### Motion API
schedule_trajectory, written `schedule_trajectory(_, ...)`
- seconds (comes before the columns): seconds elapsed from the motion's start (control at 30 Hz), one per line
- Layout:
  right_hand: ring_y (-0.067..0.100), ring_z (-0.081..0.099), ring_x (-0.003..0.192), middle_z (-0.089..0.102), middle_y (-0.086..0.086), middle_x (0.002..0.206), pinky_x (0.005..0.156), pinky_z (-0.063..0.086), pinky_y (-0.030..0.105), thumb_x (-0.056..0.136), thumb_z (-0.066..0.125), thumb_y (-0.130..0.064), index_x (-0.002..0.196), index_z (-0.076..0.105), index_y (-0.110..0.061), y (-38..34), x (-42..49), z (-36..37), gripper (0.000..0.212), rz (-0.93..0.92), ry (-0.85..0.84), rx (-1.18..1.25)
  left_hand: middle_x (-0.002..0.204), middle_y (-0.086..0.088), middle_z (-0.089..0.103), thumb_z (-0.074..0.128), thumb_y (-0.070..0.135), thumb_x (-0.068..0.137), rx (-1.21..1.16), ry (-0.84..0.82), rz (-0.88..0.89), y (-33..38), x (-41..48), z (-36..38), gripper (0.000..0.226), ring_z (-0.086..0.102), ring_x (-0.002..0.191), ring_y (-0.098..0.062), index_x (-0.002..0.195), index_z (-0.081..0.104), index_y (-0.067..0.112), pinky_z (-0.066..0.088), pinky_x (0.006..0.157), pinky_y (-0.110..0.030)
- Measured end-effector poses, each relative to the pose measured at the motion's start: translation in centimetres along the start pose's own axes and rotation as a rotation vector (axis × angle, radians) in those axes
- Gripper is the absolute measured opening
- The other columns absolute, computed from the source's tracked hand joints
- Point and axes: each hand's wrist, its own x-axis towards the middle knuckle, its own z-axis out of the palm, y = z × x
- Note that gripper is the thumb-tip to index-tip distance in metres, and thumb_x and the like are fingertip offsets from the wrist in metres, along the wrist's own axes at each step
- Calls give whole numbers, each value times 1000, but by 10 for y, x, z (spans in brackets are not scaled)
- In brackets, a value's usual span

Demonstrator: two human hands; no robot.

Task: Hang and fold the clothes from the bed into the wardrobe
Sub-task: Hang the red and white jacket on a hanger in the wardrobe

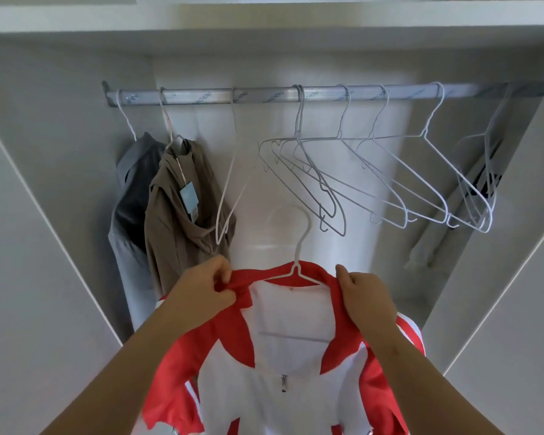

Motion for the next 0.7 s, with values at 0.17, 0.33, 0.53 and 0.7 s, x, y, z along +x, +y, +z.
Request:
schedule_trajectory(0.17, 11, 45, 51, 49, -1, 53, 49, 29, 21, 95, 38, -44, 53, 50, -13, -5, -5, 10, 53, 17, -54, -6, 90, 10, 55, 60, 27, 86, 250, -3, 242, 18, 0, 23, 18, 53, 79, -6, 102, 54, 24, 41, 73, -17)
schedule_trajectory(0.33, 15, 47, 55, 48, -2, 54, 60, 36, 26, 96, 37, -39, 56, 45, -15, -14, -10, 4, 47, -170, -49, 22, 85, 3, 64, 57, 23, 91, 97, -24, 241, 31, 5, 29, 17, 57, 75, -8, 103, 64, 15, 38, 67, -7)
schedule_trajectory(0.53, 13, 40, 49, 40, 0, 49, 53, 35, 25, 96, 35, -41, 51, 38, -12, -17, -7, -1, 54, -102, -50, 58, 88, 5, 59, 55, 26, 91, 142, -35, 288, 49, 8, 40, 19, 50, 78, -5, 106, 62, 16, 37, 73, -10)
schedule_trajectory(0.7, 15, 42, 51, 43, 6, 52, 57, 39, 24, 96, 35, -40, 55, 45, -7, -9, -3, -3, 53, -44, -6, 92, 81, 11, 55, 51, 30, 93, 195, -65, 167, 49, 11, 37, 17, 56, 76, -8, 103, 59, 20, 50, 76, -26)
